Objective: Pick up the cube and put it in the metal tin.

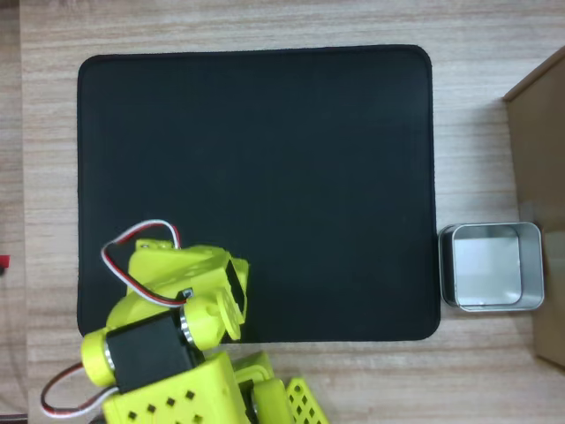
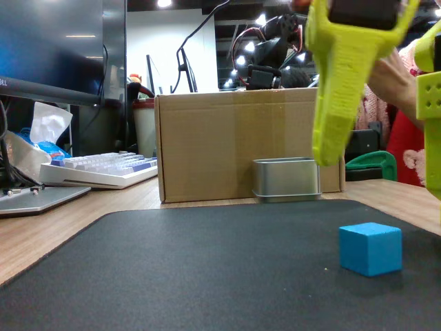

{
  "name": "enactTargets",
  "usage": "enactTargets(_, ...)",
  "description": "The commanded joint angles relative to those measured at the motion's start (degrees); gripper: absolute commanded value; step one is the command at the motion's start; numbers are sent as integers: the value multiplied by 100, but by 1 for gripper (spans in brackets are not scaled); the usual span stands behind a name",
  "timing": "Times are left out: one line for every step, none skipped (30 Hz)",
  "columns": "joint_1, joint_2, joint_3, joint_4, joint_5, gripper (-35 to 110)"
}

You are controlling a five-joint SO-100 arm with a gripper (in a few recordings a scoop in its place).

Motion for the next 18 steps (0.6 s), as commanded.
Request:
enactTargets(-237, -123, -237, 35, -141, 15)
enactTargets(-369, -202, -308, 35, -123, 15)
enactTargets(-483, -281, -369, 26, -105, 15)
enactTargets(-536, -316, -396, 0, -105, 15)
enactTargets(-562, -343, -387, -44, -149, 15)
enactTargets(-598, -378, -352, -97, -176, 15)
enactTargets(-633, -431, -334, -141, -202, 15)
enactTargets(-659, -483, -334, -149, -255, 15)
enactTargets(-712, -554, -334, -149, -325, 15)
enactTargets(-756, -615, -334, -149, -378, 15)
enactTargets(-853, -694, -325, -149, -448, 15)
enactTargets(-923, -721, -290, -149, -510, 15)
enactTargets(-976, -756, -264, -149, -624, 15)
enactTargets(-993, -835, -264, -149, -694, 15)
enactTargets(-1002, -905, -264, -185, -773, 15)
enactTargets(-1020, -984, -246, -229, -835, 15)
enactTargets(-1037, -1072, -237, -272, -861, 15)
enactTargets(-1063, -1178, -229, -325, -932, 15)
